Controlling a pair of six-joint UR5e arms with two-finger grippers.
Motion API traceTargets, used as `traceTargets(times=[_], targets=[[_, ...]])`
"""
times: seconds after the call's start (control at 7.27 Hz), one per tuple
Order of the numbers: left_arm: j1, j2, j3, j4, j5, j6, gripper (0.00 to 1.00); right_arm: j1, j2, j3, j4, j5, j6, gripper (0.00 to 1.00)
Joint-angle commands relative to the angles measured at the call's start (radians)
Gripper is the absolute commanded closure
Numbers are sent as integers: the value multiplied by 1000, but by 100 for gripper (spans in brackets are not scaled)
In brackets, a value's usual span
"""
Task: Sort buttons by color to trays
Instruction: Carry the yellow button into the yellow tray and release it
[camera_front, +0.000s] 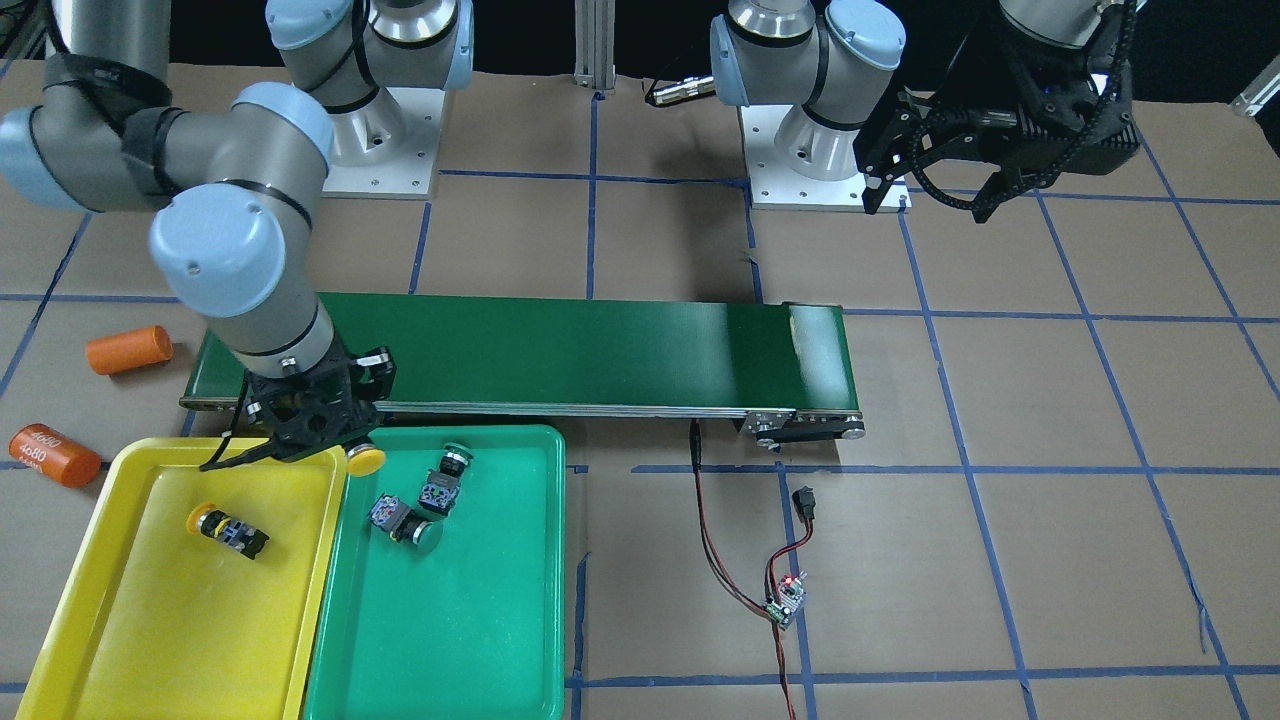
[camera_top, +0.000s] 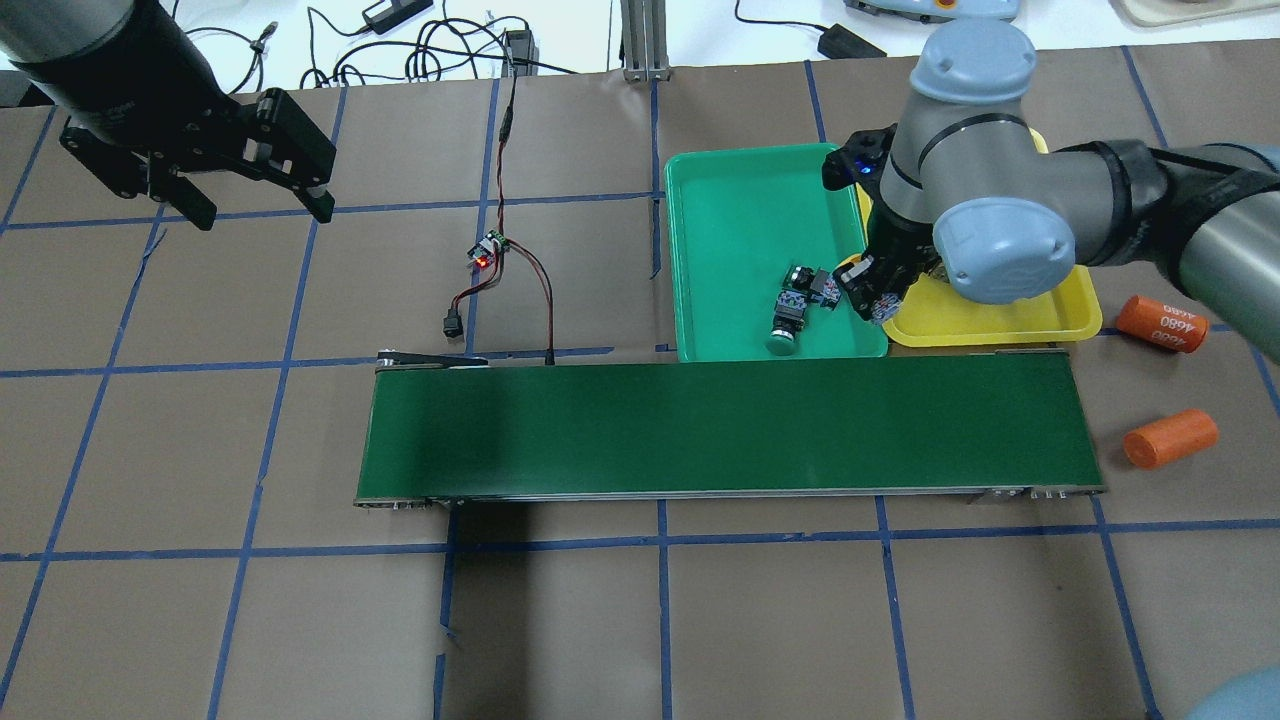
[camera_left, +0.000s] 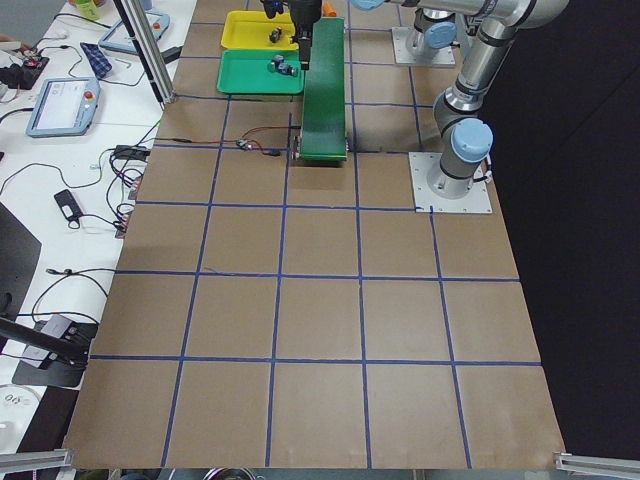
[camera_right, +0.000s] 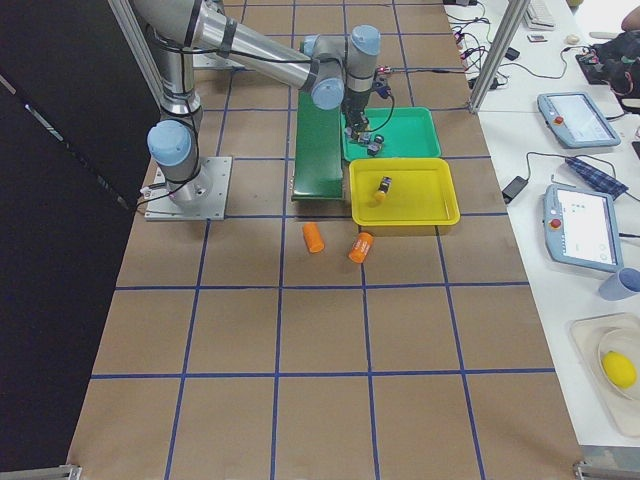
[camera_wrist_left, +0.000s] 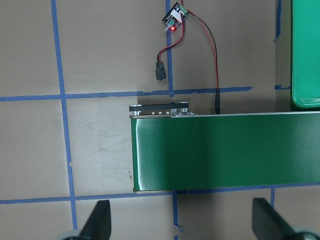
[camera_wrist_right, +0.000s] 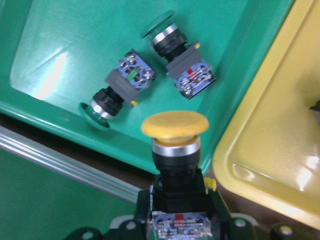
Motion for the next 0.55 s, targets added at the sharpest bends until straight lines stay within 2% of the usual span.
traceTargets(times=[0.0, 0.14, 0.28, 0.41], targets=[[0, 0, 0, 0, 0, 2, 0, -142, 78, -48, 10, 8, -216, 99], [0, 0, 0, 0, 0, 0, 0, -159, 97, -49, 2, 2, -304, 78], [0, 0, -2, 0, 0, 0, 0, -159, 106, -48, 2, -1, -337, 1], [0, 0, 0, 0, 0, 0, 0, -159, 97, -49, 3, 1, -337, 0]])
